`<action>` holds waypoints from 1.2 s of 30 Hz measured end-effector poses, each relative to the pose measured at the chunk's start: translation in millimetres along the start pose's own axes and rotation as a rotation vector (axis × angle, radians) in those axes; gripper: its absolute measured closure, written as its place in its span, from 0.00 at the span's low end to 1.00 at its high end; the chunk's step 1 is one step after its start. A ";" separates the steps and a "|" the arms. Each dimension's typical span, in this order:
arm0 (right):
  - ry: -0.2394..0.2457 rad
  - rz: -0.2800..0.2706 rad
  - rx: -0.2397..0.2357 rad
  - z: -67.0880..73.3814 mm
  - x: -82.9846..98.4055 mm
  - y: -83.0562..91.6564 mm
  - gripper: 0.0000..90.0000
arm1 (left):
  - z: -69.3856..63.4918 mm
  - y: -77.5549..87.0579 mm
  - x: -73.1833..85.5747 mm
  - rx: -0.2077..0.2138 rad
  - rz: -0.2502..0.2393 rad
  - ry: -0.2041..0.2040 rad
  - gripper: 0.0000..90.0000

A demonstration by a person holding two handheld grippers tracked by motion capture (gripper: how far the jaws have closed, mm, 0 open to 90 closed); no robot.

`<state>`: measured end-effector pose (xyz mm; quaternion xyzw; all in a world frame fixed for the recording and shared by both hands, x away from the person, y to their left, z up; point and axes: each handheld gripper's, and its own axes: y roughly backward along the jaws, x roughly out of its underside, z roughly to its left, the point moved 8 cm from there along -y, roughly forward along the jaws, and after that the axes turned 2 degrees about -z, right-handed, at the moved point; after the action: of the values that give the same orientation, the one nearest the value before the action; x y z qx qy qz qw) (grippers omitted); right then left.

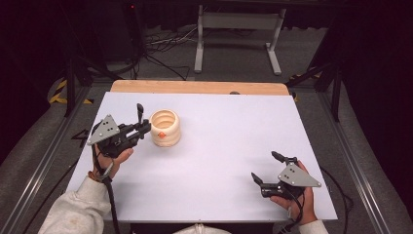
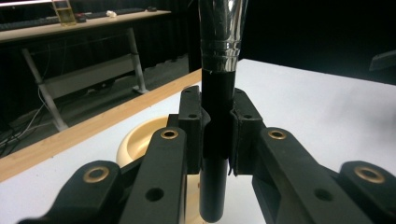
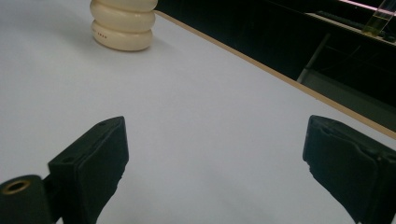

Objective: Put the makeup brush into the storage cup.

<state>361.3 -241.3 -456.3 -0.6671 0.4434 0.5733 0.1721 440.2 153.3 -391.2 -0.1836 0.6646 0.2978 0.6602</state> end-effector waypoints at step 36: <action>-0.025 -0.033 -0.010 0.1 -3.9 1.8 0.09 | 21.4 -49.7 -21.1 0.002 -0.073 0.039 0.87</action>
<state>360.0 -240.7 -452.3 -0.6680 0.4275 0.5808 0.1837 489.7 126.3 -377.0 -0.2130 0.6705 0.2693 0.6577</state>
